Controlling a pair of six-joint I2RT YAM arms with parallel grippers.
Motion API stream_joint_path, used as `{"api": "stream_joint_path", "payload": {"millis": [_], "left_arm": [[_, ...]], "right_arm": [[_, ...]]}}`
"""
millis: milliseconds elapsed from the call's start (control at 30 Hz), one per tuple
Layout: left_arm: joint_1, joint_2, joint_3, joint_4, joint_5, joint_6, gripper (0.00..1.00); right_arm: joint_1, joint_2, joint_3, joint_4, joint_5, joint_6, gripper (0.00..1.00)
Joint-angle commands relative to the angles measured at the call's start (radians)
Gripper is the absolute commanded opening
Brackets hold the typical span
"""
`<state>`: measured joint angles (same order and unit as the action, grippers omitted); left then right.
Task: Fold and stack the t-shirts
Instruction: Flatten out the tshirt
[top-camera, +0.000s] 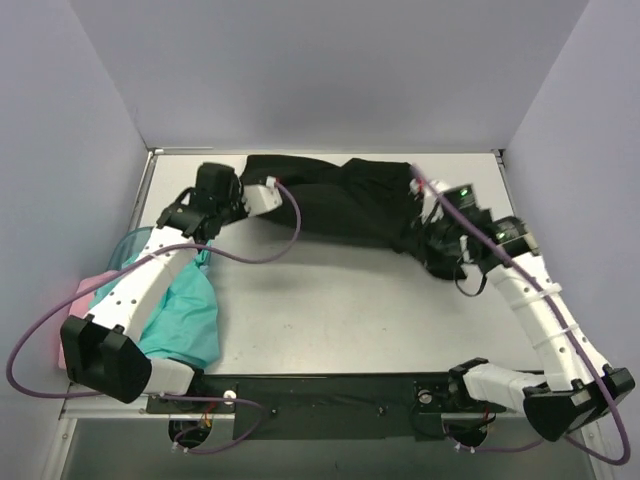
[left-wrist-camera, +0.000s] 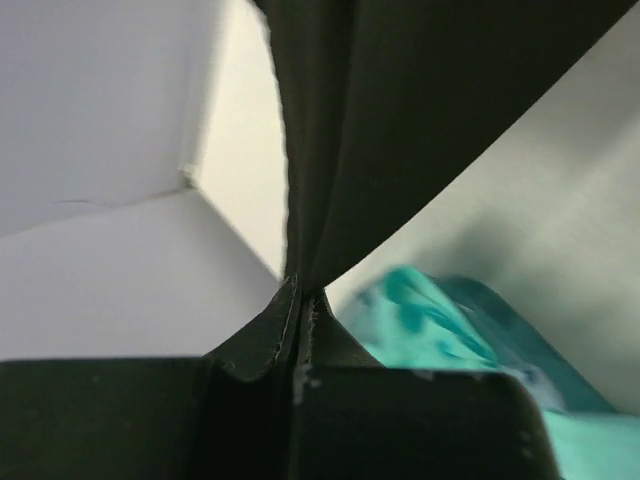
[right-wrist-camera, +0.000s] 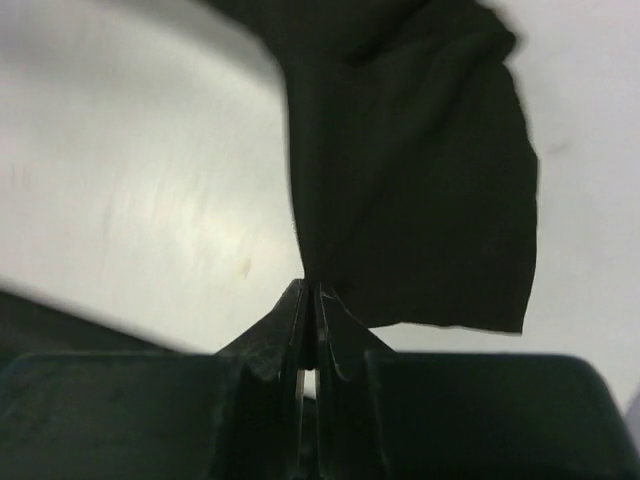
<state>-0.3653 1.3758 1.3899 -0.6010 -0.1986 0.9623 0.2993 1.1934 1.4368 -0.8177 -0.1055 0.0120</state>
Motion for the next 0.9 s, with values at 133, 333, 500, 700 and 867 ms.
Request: {"api": "stream_joint_path", "payload": {"millis": [133,333,500,700,867], "left_arm": [[0.012,-0.058,-0.377,-0.025,0.091,-0.034,0.0],[0.028,-0.069,-0.462,-0.048,0.11,-0.036,0.0],[0.028,-0.08,-0.466,-0.066,0.12,-0.063,0.0],[0.028,-0.104,-0.468,-0.114,0.153,-0.109,0.0],[0.028,-0.119,-0.479,-0.117,0.159,-0.129,0.0]], "right_arm": [[0.498,-0.039,-0.485,0.092,-0.324,0.239,0.21],[0.486,-0.032,-0.486,0.058,-0.202,0.308,0.61],[0.203,-0.149,-0.619,-0.049,-0.011,0.618,0.59],[0.166,-0.155,-0.754,-0.086,0.053,0.779,0.57],[0.164,-0.075,-0.869,0.112,-0.06,0.807,0.56]]}}
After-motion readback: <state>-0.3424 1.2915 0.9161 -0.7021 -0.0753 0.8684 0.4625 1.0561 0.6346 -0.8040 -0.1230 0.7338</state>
